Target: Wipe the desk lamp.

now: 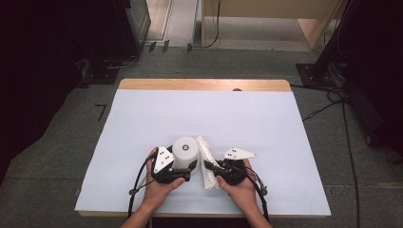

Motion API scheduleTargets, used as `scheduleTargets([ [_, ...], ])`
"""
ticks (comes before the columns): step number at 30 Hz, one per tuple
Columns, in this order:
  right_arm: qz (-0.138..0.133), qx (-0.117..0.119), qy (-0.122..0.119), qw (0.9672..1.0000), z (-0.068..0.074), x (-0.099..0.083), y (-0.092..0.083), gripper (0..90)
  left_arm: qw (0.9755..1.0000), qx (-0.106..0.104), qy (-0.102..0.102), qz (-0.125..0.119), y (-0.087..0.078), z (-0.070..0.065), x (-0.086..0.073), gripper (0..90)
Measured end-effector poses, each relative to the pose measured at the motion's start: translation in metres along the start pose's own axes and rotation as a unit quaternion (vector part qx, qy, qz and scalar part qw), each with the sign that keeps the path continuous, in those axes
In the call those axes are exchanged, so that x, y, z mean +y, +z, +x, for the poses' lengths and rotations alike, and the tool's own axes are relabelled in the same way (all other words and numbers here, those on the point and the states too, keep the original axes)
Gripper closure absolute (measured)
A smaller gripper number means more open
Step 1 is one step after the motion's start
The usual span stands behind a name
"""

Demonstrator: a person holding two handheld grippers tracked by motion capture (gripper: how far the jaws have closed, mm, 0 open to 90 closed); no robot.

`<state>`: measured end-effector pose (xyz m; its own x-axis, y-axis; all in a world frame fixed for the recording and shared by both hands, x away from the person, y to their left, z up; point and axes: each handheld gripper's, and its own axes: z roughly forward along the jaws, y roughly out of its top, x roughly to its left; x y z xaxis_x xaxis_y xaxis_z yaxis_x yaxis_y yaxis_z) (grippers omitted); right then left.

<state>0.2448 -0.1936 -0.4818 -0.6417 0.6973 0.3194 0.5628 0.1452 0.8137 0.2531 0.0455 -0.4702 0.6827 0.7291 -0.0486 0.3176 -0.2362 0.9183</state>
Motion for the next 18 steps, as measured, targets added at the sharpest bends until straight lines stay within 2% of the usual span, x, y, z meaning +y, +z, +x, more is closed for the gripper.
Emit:
scheduleTargets([
  [3, 0.005, 0.001, -0.006, 1.0000, 0.005, -0.002, 0.005, 79.3, 0.9999, -0.004, 0.014, 0.000, 0.000, 0.000, 0.000, 8.5],
  [5, 0.003, 0.004, -0.005, 1.0000, 0.006, -0.002, 0.005, 79.3, 0.9998, -0.016, 0.009, -0.003, 0.000, 0.004, 0.000, 8.6],
  [7, -0.007, 0.022, 0.008, 0.9997, 0.007, 0.000, 0.003, 79.3, 0.9994, -0.034, 0.004, -0.005, -0.001, 0.007, 0.001, 8.8],
  [11, -0.035, 0.031, -0.008, 0.9989, 0.012, 0.011, -0.010, 79.3, 0.9986, -0.050, 0.016, -0.002, -0.002, 0.007, 0.002, 8.9],
  [14, -0.058, 0.027, -0.019, 0.9977, 0.015, 0.021, -0.021, 79.3, 0.9978, -0.063, 0.021, -0.003, -0.001, 0.005, 0.002, 8.9],
  [16, -0.066, 0.020, -0.034, 0.9971, 0.018, 0.025, -0.026, 79.3, 0.9973, -0.069, 0.023, -0.006, -0.001, 0.004, 0.002, 8.9],
  [18, -0.068, 0.024, -0.036, 0.9968, 0.016, 0.024, -0.027, 79.3, 0.9971, -0.074, 0.017, -0.009, -0.002, 0.006, 0.003, 8.9],
])
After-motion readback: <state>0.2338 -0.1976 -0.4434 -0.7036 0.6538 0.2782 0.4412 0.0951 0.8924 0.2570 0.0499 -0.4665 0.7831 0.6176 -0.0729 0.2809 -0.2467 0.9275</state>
